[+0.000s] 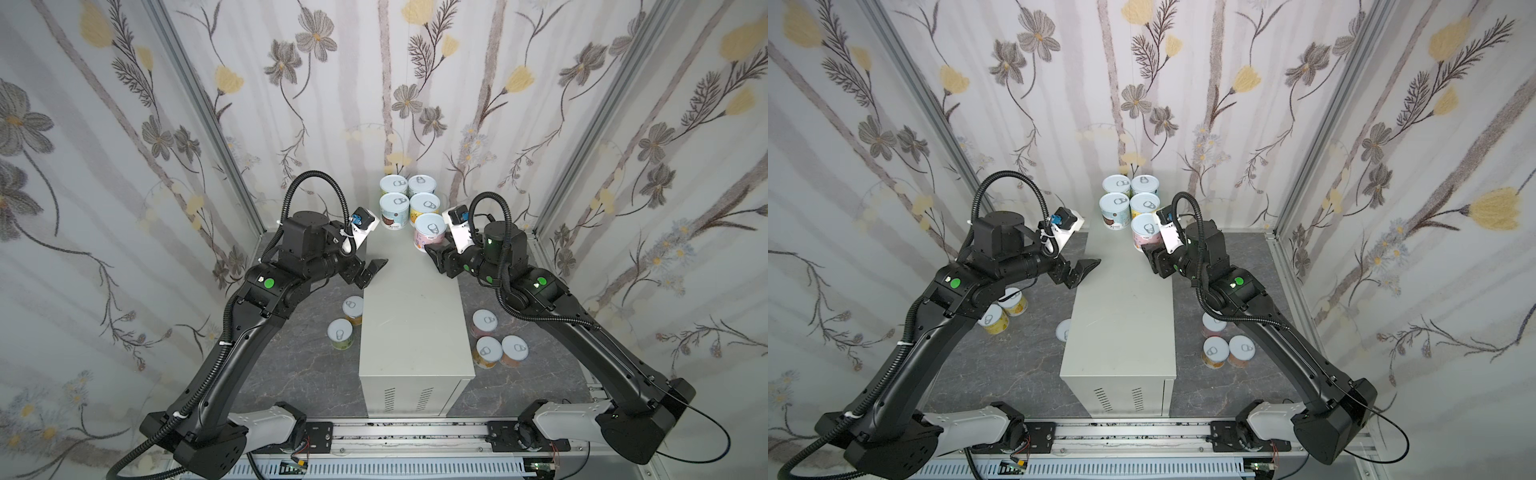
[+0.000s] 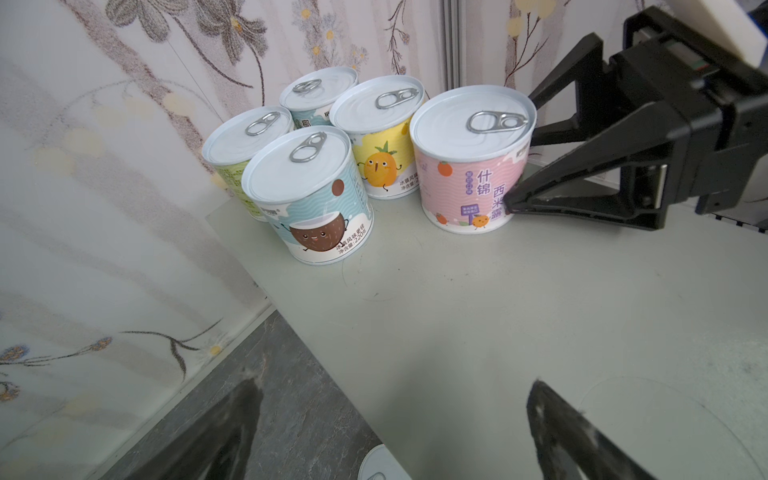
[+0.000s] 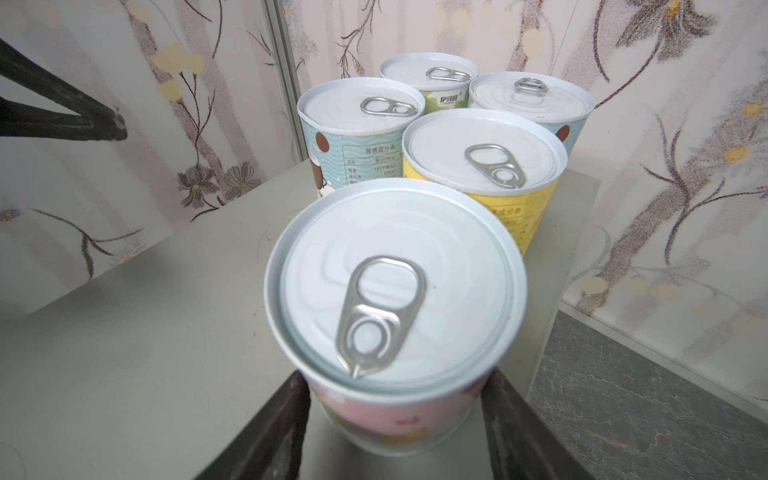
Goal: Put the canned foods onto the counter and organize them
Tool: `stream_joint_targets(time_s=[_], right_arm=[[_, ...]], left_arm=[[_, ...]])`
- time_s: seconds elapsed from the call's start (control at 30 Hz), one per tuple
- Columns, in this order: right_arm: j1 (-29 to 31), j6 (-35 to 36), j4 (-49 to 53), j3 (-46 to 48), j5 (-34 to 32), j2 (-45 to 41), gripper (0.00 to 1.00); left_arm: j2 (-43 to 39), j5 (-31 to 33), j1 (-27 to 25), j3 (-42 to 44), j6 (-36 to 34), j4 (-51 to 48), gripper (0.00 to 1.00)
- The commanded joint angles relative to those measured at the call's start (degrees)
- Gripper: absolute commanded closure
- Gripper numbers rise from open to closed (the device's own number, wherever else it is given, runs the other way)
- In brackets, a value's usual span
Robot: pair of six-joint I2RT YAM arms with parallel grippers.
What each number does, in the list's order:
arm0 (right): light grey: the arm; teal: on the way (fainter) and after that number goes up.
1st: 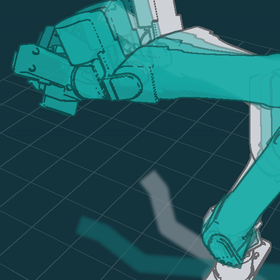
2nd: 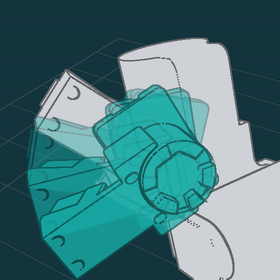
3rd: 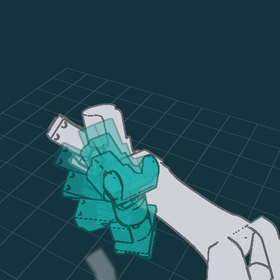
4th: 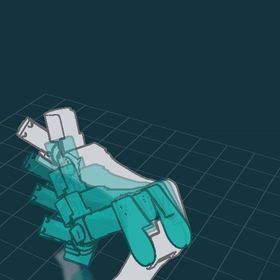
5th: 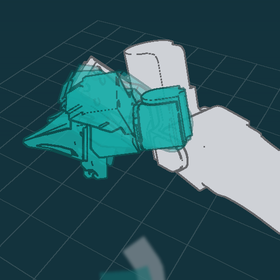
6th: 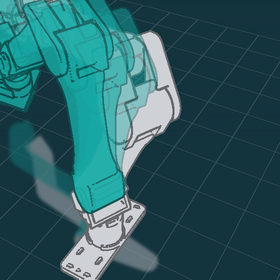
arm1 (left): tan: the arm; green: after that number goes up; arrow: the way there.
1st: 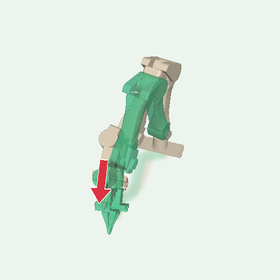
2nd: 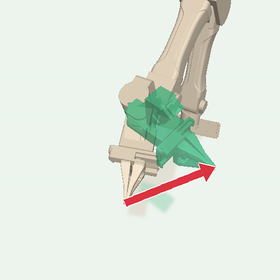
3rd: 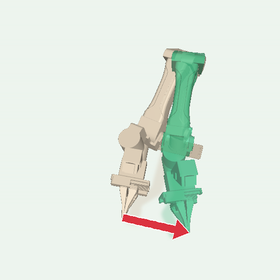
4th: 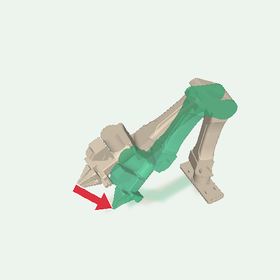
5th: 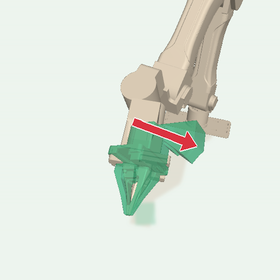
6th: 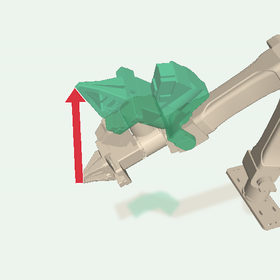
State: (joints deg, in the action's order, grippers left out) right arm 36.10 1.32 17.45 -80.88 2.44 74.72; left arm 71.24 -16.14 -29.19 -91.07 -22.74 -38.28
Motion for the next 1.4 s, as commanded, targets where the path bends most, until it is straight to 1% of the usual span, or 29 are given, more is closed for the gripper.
stream_joint_targets(time_s=[0.0,0.43,0.57,0.63,0.7,0.8,0.87,0.9,0.93,0.97,1.07,1.13,1.23,1.3,1.37], right_arm=[[0.04,0.37,-2.14,0.02,0.68,0.25,0.35],[0.07,0.45,-1.48,-0.23,0.83,0.69,0.35],[0.03,0.35,-0.69,-0.41,-0.22,0.53,0.3],[0.1,0.42,-0.41,-0.37,-0.24,0.11,0.24],[0.02,0.52,-0.32,-0.24,0.13,-0.52,0.18],[0.03,0.87,-0.14,-0.33,1.91,-1.45,0.14],[0.09,1.53,0.11,-0.32,2.48,-2.17,0.09],[0.11,1.77,0.33,-0.25,2.51,-2.58,0.03],[0.03,2.04,0.55,-0.24,2.46,-3.04,0.01],[0.03,2.34,0.73,-0.16,2.53,-3.55,0.0],[-0.42,2.63,2.87,-1.62,2.16,-3.85,0.0],[-0.48,3.05,5.09,-3.42,1.55,-3.74,0.0],[-0.8,3.75,4.63,-3.28,1.21,-5.53,0.0],[-1.88,4.16,4.99,-3.77,1.38,-6.4,0.0],[-3.02,4.3,5.97,-4.9,1.5,-6.65,0.0]], left_arm=[[-0.25,-0.03,-0.02,0.25,-0.81,0.66,0.0],[-0.93,-0.2,0.0,0.55,-0.64,0.56,0.0],[-1.0,0.19,0.0,0.63,-0.64,0.63,0.0],[-1.57,0.64,0.13,0.72,-0.16,1.23,0.0],[-2.19,1.06,1.35,-0.21,0.67,0.8,0.0],[-3.57,3.1,6.31,-0.54,2.62,-0.25,0.0],[-6.9,5.96,11.78,3.4,6.05,2.99,0.0],[-8.36,8.74,14.28,5.72,8.37,4.98,0.0],[-9.76,10.74,17.28,8.14,10.61,6.24,0.0],[-10.68,10.78,19.78,10.33,11.81,6.01,0.0],[-10.72,16.08,22.43,14.96,16.21,4.27,0.0],[-9.28,16.33,25.86,18.29,20.05,3.06,0.0],[-6.6,12.49,33.14,23.51,26.58,2.9,0.0],[-3.83,12.05,37.35,25.64,29.77,2.61,0.0],[-1.62,11.57,40.3,27.08,31.72,2.69,0.0]])
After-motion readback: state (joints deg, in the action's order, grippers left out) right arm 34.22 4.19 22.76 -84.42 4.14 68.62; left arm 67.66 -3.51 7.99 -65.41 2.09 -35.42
